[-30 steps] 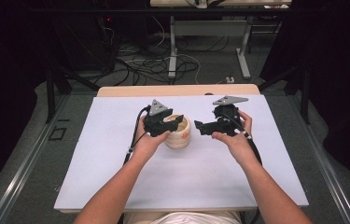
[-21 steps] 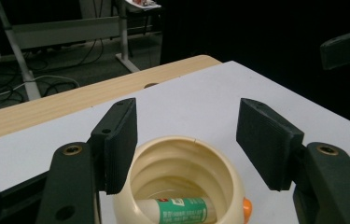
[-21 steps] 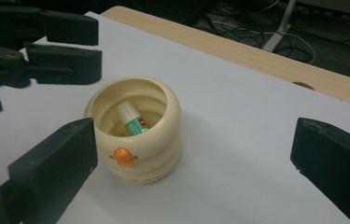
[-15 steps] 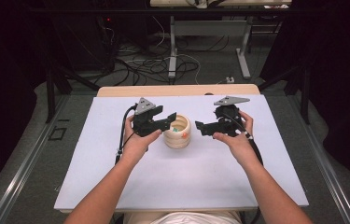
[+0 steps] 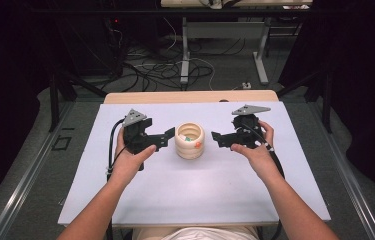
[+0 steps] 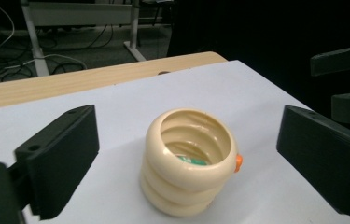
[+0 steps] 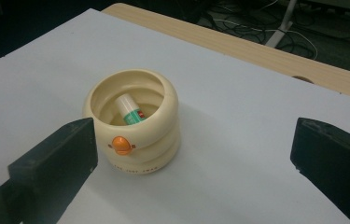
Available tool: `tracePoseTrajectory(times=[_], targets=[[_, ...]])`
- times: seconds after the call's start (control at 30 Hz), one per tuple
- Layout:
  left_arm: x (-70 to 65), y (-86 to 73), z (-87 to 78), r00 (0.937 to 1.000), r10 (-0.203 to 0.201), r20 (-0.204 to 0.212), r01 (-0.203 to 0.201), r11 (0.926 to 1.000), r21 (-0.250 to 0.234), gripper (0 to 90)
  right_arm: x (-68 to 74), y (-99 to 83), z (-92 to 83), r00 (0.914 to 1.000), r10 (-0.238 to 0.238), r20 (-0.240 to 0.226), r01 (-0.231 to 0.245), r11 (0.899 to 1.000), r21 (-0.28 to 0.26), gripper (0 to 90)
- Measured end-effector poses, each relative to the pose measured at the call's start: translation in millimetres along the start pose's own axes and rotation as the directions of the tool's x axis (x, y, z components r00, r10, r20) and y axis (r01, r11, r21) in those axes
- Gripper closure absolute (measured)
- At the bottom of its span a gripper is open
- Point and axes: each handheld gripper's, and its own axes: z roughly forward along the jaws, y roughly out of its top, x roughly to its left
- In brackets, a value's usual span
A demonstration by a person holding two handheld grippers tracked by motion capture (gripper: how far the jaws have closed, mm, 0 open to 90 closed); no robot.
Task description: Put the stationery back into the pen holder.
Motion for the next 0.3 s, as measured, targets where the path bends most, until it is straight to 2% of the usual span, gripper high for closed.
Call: tracePoseTrajectory(times=[0.1, 0.23, 0.3], targets=[[4.2, -6.3, -4.9, 1.0, 0.003, -0.003, -0.003, 1.0, 0.004, 0.4, -0.3, -2.7, -1.0, 1.0, -0.002, -0.004, 0.002, 1.0, -0.001, 0.1], [10.2, -16.5, -10.9, 0.9999, -0.005, -0.012, 0.005, 1.0, 0.0, 0.5, -0.9, -7.5, -1.6, 1.0, -0.001, -0.006, 0.001, 1.0, -0.001, 0.2], [13.5, -20.3, -13.3, 0.9995, -0.022, -0.023, 0.022, 0.9997, -0.005, 0.5, -2.0, -10.2, -2.1, 1.0, 0.002, -0.009, -0.002, 1.0, 0.001, 0.2]])
